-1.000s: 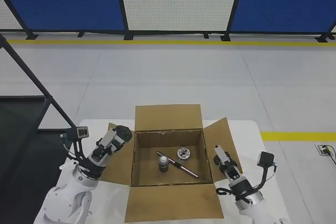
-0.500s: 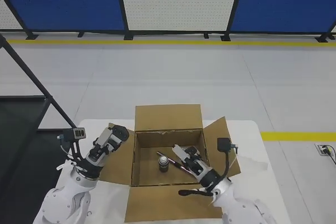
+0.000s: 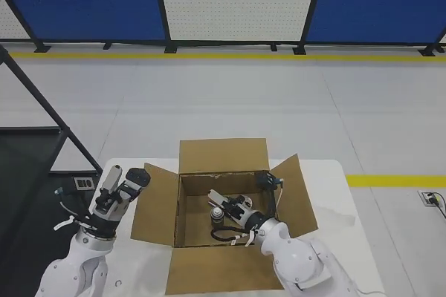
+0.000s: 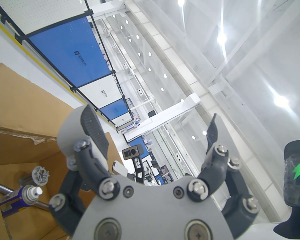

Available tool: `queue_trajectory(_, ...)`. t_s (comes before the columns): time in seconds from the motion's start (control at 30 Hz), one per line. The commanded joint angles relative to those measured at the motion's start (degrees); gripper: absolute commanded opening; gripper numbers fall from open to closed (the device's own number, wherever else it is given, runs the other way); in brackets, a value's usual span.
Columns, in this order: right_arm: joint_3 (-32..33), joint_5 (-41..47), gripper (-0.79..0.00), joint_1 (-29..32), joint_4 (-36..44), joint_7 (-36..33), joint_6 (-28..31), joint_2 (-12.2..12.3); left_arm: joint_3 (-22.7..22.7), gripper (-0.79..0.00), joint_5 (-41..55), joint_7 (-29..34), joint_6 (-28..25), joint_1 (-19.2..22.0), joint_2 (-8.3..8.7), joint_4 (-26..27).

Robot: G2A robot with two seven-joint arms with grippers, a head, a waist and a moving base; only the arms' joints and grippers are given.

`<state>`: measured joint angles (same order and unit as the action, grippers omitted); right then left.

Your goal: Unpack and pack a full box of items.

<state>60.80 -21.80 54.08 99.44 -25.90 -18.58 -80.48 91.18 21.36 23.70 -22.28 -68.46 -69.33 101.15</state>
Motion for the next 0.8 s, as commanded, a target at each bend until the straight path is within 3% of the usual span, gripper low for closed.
queue_trajectory(0.0, 0.0, -0.01, 0.0, 0.0, 0.0, 0.01, 0.0, 0.0, 0.0, 0.0, 0.0, 0.0, 0.0, 0.0, 0.0, 0.0)
queue_trajectory(0.13, 0.0, -0.01, 0.0, 0.0, 0.0, 0.01, 0.0, 0.0, 0.0, 0.0, 0.0, 0.0, 0.0, 0.0, 0.0, 0.0)
queue_trajectory(0.27, -4.17, -8.33, 0.0, -1.45, -2.02, -0.19, -1.65, -0.17, 0.31, 0.0, -0.18, -1.13, 0.96, -0.49, -0.01, 0.53)
queue_trajectory(0.47, -9.92, -19.29, 0.0, -6.69, -7.26, -6.01, -6.81, -0.81, 1.41, 0.0, 3.23, -1.78, 2.36, -2.07, -0.02, 1.74)
queue_trajectory(0.77, -15.76, -25.99, 0.0, -12.81, -14.76, -11.5, -10.36, -2.69, 2.47, 0.0, 7.09, 0.61, 3.38, -3.17, 0.1, 2.7)
